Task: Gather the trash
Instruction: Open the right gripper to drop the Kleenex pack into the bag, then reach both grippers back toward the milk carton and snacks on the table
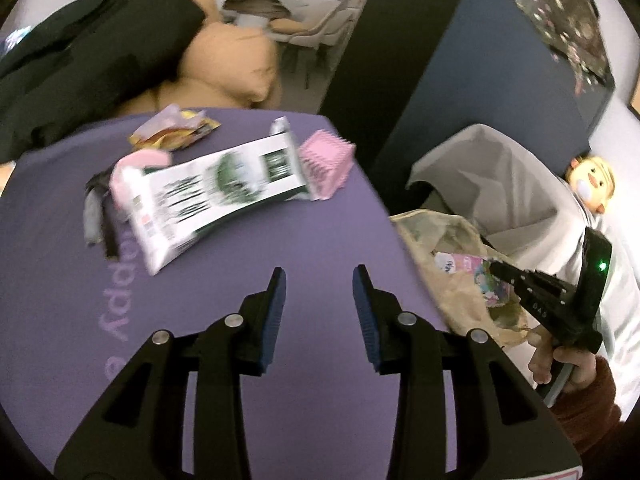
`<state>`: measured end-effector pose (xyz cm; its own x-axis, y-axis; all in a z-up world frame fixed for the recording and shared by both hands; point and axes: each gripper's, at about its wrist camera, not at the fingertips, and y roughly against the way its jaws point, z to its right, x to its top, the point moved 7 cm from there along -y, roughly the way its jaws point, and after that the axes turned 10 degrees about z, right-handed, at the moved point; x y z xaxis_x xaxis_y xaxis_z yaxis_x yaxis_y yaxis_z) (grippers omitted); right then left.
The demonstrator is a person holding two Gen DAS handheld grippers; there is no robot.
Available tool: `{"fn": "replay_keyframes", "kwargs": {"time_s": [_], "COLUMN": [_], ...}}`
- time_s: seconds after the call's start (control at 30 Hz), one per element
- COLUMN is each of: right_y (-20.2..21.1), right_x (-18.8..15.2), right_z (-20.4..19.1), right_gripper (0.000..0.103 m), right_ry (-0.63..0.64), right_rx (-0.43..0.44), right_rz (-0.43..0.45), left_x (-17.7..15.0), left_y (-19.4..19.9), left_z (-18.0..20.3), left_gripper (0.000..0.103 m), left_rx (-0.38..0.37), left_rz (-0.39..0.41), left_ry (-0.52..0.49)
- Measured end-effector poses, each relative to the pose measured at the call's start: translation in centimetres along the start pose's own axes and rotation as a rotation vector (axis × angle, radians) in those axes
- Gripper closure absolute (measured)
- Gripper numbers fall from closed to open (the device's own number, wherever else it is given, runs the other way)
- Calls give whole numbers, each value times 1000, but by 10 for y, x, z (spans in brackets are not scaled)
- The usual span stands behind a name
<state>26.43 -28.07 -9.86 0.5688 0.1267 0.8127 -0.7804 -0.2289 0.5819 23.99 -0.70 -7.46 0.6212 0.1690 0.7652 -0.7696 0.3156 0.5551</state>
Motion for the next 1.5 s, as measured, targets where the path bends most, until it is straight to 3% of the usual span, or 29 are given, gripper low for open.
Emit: {"fn": "replay_keyframes", "kwargs": {"time_s": [0.2, 0.3, 0.33, 0.5, 0.77, 1.13, 1.27, 1.4, 1.5], "right_y": [-3, 5, 9, 30, 39, -22, -46, -73, -97], "right_x": [-5, 0, 3, 28, 77, 93, 108, 125, 129], "right_z": [3, 2, 2, 1, -66, -182, -215, -245, -251], "right_gripper": [93, 57, 55, 55, 55, 55, 55, 55, 55], "right_ry": [-3, 14, 17, 44, 102, 55, 25, 112, 132], "right_rx": [-5, -2, -9, -92, -26, 113, 83, 18, -41], "right_rz": [-63, -56, -48, 19, 124, 44, 51, 90, 73], "left_x": [-1, 1, 1, -1, 1, 2, -4, -10, -11], "left_y": [14, 24, 28, 43, 67, 97, 107, 115, 119], "left_z": [-33, -48, -53, -82, -132, -200, -221, -230, -233], "left_gripper": [70, 70, 70, 69, 68, 64, 64, 64, 64], "left_rx": [24, 38, 42, 78, 148, 206, 212, 205, 202], "left_rz": [32, 53, 60, 73, 108, 155, 166, 168, 173], "left_ry": [68, 90, 99, 135, 178, 219, 259, 269, 273]}}
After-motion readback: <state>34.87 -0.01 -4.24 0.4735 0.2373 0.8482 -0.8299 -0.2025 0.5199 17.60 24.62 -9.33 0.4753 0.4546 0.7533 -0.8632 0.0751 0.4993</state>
